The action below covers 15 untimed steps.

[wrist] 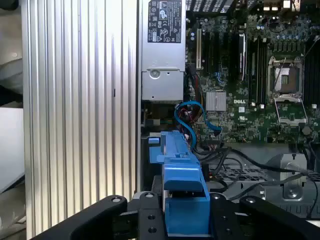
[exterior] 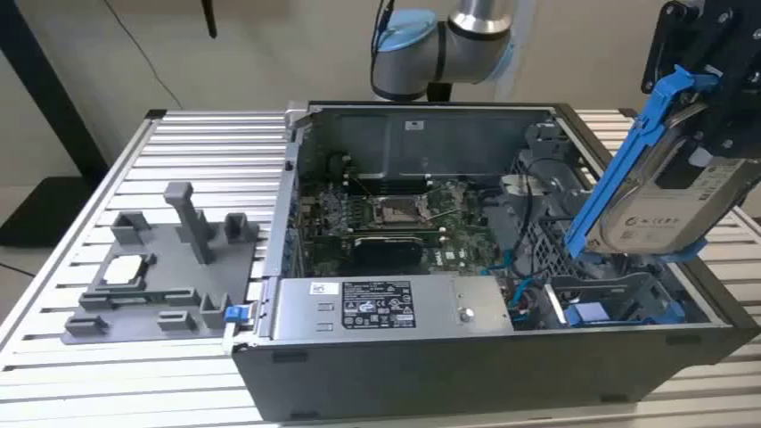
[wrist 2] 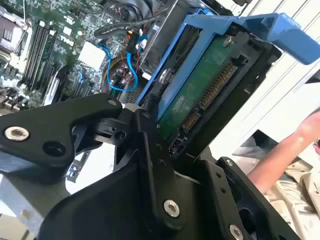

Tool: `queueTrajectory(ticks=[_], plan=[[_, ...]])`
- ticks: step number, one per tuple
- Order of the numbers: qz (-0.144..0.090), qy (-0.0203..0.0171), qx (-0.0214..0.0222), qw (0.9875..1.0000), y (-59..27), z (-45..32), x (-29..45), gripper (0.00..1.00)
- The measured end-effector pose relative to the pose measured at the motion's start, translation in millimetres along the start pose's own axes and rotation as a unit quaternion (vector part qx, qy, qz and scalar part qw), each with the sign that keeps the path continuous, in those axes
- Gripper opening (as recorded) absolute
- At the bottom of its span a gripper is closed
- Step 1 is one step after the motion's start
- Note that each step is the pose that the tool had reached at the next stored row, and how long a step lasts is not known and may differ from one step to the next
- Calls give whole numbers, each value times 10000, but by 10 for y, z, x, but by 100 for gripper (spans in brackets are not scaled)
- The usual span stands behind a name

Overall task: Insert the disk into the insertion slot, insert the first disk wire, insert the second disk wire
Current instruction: 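Insert the disk into the insertion slot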

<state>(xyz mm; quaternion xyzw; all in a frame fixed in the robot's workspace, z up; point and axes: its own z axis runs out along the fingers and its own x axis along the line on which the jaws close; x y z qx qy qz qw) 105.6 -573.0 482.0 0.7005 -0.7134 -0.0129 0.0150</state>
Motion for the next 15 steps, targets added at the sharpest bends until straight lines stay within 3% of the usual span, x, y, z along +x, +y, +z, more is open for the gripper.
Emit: queueTrajectory(ticks=[15], plan=[[0,0,-3,10000,-2,45,5,0]])
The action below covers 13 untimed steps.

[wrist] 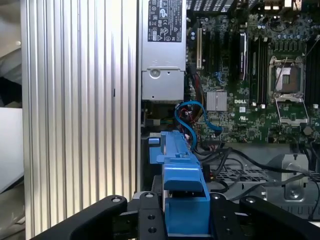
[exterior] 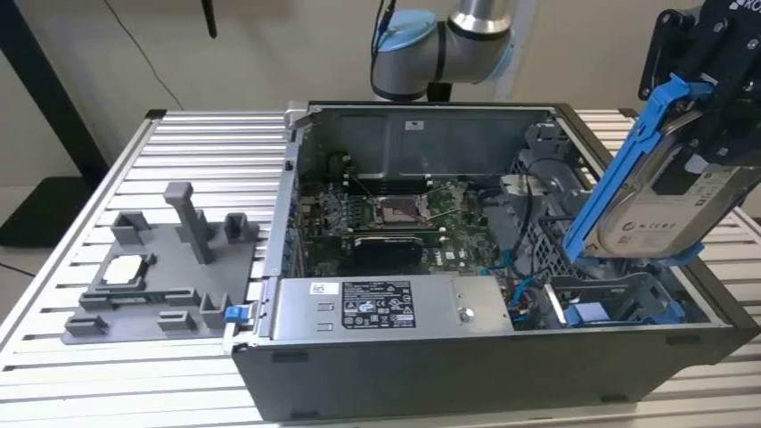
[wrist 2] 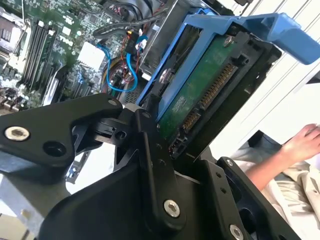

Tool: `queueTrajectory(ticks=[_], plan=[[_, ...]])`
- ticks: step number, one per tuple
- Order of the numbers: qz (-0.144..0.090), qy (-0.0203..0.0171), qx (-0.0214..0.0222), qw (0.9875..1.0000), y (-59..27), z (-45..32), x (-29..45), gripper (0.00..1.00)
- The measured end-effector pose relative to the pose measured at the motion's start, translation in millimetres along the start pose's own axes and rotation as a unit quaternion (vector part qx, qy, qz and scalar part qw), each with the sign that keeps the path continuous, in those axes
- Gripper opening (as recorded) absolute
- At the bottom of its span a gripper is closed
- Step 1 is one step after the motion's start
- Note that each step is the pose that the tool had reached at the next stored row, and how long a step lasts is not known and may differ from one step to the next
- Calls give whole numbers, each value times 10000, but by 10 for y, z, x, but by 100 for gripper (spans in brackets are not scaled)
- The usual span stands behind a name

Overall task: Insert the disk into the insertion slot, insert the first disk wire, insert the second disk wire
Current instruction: 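Insert the disk into the insertion slot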

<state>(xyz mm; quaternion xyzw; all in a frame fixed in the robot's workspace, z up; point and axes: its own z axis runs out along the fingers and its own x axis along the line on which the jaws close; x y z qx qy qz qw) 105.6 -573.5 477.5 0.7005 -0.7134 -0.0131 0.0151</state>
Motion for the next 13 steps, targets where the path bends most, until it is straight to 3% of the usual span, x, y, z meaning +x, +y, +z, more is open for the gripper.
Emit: queueTrajectory(ticks=[13], plan=[[0,0,0,10000,-4,64,4,0]])
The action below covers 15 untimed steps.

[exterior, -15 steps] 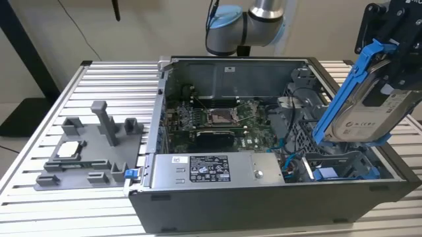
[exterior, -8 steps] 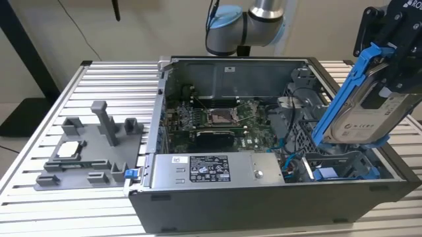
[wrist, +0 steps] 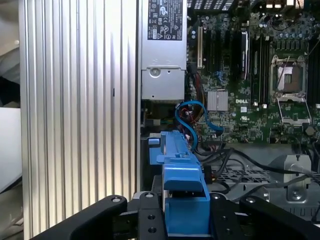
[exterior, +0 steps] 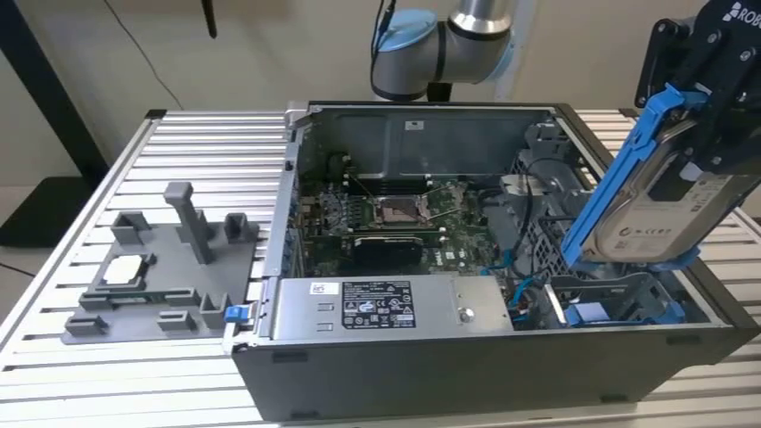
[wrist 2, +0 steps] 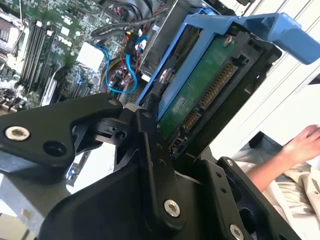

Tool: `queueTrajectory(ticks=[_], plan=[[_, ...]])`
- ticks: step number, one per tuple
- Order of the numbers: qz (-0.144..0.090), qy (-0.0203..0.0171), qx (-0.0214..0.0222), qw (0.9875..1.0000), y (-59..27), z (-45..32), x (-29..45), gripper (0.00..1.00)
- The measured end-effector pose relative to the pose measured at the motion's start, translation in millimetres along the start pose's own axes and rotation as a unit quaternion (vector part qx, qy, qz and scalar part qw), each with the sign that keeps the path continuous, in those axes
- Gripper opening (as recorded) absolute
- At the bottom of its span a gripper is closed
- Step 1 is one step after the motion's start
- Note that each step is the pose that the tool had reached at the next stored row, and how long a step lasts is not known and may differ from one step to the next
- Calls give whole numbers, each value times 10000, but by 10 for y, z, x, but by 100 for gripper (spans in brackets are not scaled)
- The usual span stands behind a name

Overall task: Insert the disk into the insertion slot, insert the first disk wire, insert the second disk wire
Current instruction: 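Insert the disk into the insertion slot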

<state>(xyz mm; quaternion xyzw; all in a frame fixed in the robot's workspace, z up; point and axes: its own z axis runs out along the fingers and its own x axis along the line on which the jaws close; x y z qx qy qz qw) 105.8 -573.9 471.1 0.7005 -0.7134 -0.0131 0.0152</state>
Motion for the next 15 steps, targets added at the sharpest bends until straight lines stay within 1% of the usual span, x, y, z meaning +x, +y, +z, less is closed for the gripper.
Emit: queueTrajectory(ticks=[9,15], plan=[[0,0,0,10000,-3,43,2,0],[0,0,0,10000,-10,88,3,0]])
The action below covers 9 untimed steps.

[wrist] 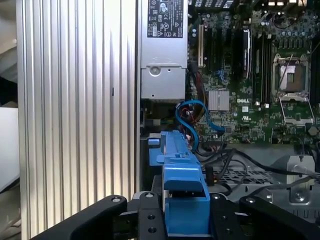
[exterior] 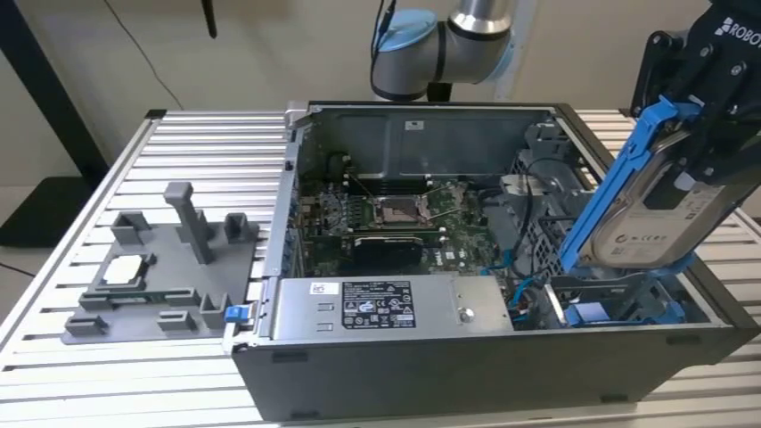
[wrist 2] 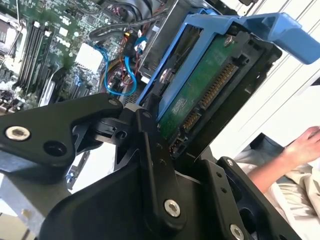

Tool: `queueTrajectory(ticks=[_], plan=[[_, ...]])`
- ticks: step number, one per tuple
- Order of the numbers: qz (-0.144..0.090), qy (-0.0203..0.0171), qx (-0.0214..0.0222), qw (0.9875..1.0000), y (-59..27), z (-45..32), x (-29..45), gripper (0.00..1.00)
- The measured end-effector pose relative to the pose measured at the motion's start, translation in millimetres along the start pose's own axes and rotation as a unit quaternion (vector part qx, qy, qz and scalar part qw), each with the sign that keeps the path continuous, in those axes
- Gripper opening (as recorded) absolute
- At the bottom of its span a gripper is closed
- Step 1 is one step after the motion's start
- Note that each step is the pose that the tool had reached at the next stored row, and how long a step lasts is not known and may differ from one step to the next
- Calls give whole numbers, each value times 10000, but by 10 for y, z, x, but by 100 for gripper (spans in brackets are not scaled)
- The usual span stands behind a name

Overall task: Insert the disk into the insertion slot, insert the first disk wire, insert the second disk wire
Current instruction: 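Insert the disk into the insertion slot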

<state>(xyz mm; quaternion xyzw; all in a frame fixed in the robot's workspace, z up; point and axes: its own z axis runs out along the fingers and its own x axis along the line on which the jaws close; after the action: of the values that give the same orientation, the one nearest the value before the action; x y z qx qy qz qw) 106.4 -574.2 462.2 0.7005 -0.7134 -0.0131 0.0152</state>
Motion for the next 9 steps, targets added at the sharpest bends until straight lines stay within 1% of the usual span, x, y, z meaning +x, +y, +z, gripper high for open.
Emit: queueTrajectory(ticks=[4,9], plan=[[0,1,0,10000,-15,47,2,0],[0,0,0,10000,-54,123,1,0]])
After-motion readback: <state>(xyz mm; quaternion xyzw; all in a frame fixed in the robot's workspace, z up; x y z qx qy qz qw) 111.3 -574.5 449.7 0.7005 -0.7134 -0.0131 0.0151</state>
